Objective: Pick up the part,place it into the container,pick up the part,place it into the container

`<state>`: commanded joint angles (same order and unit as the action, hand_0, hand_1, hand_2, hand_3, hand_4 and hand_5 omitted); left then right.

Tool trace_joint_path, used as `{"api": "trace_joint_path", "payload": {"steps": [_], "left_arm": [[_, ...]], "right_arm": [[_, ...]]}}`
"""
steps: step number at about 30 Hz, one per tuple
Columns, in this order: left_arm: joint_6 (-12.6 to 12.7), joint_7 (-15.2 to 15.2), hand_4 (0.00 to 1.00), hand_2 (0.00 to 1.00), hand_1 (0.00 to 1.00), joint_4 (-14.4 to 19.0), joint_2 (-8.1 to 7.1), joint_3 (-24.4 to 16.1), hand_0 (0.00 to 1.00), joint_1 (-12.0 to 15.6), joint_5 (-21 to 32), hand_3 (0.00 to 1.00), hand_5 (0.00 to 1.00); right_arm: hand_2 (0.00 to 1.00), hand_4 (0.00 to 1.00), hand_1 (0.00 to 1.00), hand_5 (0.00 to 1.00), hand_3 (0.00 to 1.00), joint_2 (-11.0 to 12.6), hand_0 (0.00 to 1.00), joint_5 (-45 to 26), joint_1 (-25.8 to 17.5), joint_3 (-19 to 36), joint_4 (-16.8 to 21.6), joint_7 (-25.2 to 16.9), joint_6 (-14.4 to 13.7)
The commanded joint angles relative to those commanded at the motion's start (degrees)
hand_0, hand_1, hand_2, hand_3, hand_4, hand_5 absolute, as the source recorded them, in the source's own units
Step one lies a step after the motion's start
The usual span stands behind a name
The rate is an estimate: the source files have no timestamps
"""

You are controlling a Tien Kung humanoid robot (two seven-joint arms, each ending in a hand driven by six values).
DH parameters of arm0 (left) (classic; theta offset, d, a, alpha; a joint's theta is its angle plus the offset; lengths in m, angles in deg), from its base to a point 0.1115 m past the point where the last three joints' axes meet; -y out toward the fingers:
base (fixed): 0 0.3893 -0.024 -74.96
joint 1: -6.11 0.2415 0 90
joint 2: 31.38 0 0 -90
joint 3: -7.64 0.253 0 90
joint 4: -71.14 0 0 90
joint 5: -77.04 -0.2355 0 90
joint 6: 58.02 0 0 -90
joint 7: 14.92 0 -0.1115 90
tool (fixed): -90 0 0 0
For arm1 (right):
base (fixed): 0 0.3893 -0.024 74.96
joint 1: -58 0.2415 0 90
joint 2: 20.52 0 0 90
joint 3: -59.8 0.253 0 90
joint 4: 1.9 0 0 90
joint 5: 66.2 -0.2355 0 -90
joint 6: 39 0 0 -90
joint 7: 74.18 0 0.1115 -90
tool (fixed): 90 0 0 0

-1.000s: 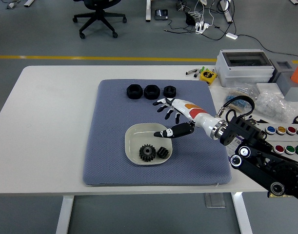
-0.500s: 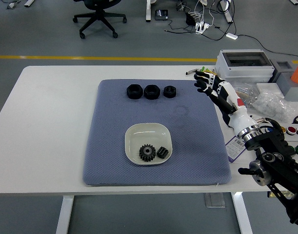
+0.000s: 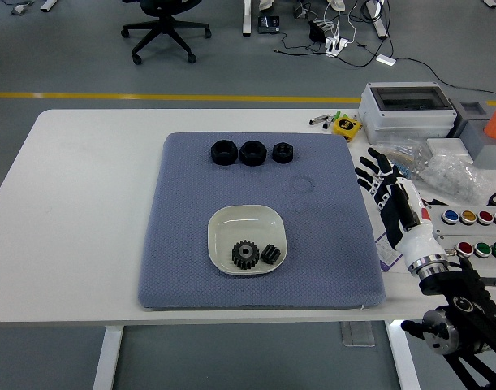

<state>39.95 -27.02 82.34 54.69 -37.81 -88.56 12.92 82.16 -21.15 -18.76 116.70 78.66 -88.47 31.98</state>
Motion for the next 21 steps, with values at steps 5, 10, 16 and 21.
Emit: {"api": "trace_joint_path", "payload": {"steps": [5,10,16,21], "left_arm": [[-0.08,-0.05,0.629,0.646,0.684,0.00,0.06,-0.26,0.713,0.00,-0.53,0.586,0.631],[-0.07,-0.04,0.629,0.643,0.683,-0.01,0.06,-0.38,0.712,-0.02,-0.65,0.585,0.631],[-0.11,0.02,0.629,0.643,0.681,0.00,0.01,-0.25,0.712,-0.15,-0.51,0.585,0.633],[-0.08,0.18,0.627,0.643,0.681,-0.03,0.03,0.18,0.712,-0.35,0.15,0.585,0.631]], "right_arm": [[0.901,0.998,0.884,0.942,0.923,-0.14,0.961,0.18,-0.77,0.18,-0.21,0.04,-0.03],[0.904,0.998,0.887,0.955,0.923,-0.21,0.971,0.15,-1.04,0.05,-0.33,-0.01,-0.51],[0.907,0.998,0.892,0.969,0.924,-0.31,0.988,0.56,-1.11,-0.20,-0.43,0.13,0.03],[0.913,0.998,0.897,0.996,0.928,-0.32,0.998,0.93,-1.04,0.02,-0.42,0.24,0.28]]}}
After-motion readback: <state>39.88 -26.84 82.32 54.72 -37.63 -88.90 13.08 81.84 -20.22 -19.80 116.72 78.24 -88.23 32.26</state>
